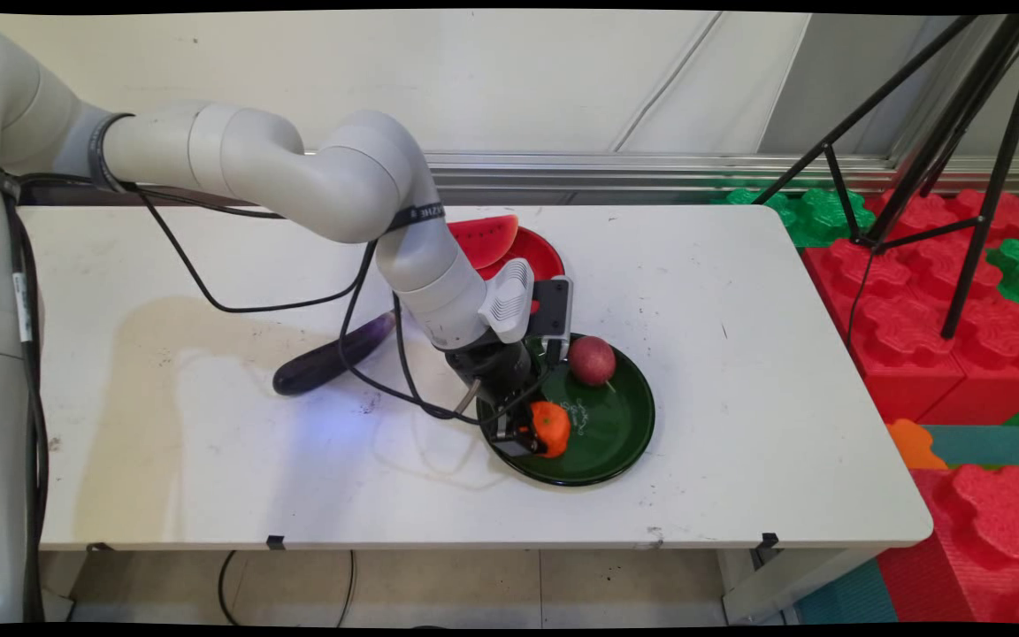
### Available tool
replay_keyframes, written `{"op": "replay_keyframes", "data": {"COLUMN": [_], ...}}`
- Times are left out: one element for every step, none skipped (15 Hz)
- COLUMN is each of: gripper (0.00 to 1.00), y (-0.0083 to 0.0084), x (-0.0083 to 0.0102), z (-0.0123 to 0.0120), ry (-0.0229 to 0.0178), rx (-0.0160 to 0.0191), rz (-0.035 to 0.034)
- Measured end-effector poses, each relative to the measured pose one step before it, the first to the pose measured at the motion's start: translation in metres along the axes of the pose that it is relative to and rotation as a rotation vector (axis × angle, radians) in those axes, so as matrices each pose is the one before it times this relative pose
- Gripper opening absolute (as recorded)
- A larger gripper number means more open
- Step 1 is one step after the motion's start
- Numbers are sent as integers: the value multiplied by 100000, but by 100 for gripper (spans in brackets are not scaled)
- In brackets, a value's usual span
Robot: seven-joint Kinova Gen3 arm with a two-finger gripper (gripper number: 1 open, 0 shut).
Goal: Place the picked object on the table
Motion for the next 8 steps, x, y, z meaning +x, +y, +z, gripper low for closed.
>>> {"op": "replay_keyframes", "data": {"gripper": [0,0,0,0,0,0,0,0], "y": [-1,-2,-3,16,23,41,71,59], "x": [-4,4,21,52,41,41,49,36], "z": [-186,-176,-228,-277,-302,-516,-666,-553], "ry": [256,250,336,410,434,663,810,644], "rx": [271,278,329,350,341,475,568,437], "rz": [14,-23,-60,-42,-54,-180,-107,5]}}
